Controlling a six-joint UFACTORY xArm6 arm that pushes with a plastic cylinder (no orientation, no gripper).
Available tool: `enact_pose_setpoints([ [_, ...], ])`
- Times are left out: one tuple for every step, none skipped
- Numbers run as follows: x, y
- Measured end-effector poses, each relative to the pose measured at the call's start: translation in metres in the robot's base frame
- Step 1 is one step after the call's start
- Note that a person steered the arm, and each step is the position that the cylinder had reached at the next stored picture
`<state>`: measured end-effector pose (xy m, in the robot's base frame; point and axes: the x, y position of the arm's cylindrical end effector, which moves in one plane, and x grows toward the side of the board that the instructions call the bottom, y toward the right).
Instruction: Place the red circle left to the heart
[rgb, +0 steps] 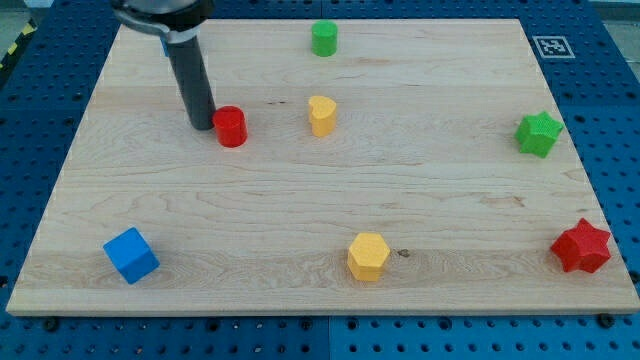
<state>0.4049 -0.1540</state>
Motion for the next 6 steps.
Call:
enact_pose_setpoints([
  [0.034,-0.054],
  [0.041,-0.041],
  [0.022,0.010],
  [0.006,0.051],
  [0.003,0.070],
  [0.009,0.038],
])
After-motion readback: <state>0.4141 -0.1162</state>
